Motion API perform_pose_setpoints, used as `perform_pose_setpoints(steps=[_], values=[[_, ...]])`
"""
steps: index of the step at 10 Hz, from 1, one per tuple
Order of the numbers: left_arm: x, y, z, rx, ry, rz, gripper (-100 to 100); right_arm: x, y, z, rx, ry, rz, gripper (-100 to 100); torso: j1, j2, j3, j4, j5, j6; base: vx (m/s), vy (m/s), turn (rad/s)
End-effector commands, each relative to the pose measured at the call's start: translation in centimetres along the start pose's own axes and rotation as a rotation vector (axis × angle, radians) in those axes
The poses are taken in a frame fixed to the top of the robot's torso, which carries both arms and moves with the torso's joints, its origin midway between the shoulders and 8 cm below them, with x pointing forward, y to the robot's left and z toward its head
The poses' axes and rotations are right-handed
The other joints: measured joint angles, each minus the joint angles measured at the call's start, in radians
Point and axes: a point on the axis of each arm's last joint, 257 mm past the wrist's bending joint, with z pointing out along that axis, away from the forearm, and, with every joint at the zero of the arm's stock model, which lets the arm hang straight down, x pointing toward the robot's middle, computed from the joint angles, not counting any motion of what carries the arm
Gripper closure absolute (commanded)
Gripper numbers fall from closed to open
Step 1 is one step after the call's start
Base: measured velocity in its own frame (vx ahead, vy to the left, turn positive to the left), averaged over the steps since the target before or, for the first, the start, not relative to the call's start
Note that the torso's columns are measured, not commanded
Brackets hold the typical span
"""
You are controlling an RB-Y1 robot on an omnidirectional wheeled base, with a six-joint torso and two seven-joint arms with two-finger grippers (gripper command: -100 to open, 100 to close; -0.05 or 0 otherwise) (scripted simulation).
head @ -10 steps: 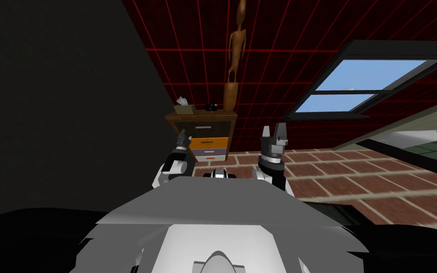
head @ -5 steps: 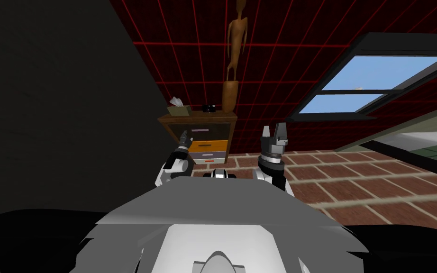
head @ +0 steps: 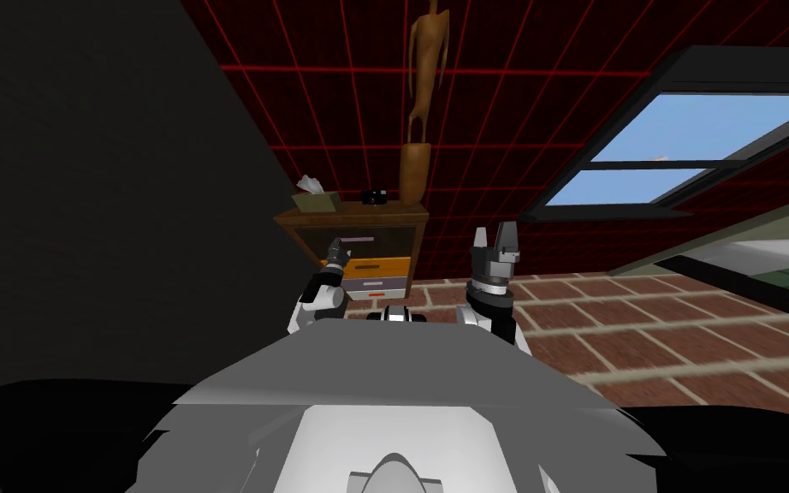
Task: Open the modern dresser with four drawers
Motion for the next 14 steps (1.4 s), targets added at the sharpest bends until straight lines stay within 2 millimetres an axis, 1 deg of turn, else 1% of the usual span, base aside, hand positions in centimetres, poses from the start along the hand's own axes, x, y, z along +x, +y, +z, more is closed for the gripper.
perform_pose_setpoints(steps=[1,3,5,6,8,9,10,11,12,14], values=[[0.1,-0.7,1.3,0.036,0.015,0.005,-100,0.0,0.0,0.0,0.0,0.0,0.0,0,0.0,0.001,0.0,0.0,0.0,0.0,-0.069,-0.025,0.037],[0.9,0.0,2.9,0.03,0.03,-0.005,-100,0.0,0.0,0.0,0.0,0.0,0.0,0,-0.001,0.003,0.002,0.001,0.0,0.0,-0.092,-0.013,0.01],[0.4,2.1,3.1,-0.01,0.019,-0.006,-100,0.0,0.0,0.0,0.0,0.0,0.0,0,0.001,-0.005,-0.003,-0.002,0.0,0.0,-0.005,0.009,-0.004],[0.4,0.9,4.3,0.035,0.032,0.002,-100,0.0,0.0,0.0,0.0,0.0,0.0,0,0.0,-0.006,-0.004,-0.002,0.0,0.0,-0.07,0.007,0.043],[1.1,1.6,5.8,0.024,0.044,-0.006,-100,0.0,0.0,0.0,0.0,0.0,0.0,0,-0.001,0.001,0.001,0.0,0.0,0.0,-0.067,-0.007,0.008],[1.1,2.4,6.2,0.009,0.043,-0.007,-100,0.0,0.0,0.0,0.0,0.0,0.0,0,-0.002,-0.001,-0.001,0.0,-0.001,0.0,-0.016,-0.014,-0.005],[0.8,3.6,6.2,-0.015,0.036,-0.008,-100,0.0,0.0,0.0,0.0,0.0,0.0,0,-0.001,-0.004,-0.002,-0.001,0.0,0.0,0.003,-0.009,-0.001],[0.7,3.7,6.2,-0.017,0.035,-0.008,-100,0.0,0.0,0.0,0.0,0.0,0.0,0,-0.001,-0.004,-0.003,-0.001,0.0,0.0,0.008,-0.003,0.002],[0.7,2.3,7.6,0.029,0.047,0.0,-100,0.0,0.0,0.0,0.0,0.0,0.0,0,0.0,-0.004,-0.002,-0.001,0.0,0.0,-0.079,-0.016,0.037],[1.8,2.4,9.3,0.027,0.063,-0.007,-100,0.0,0.0,0.0,0.0,0.0,0.0,0,-0.001,0.003,0.002,0.001,0.0,0.0,-0.081,-0.005,0.009]])
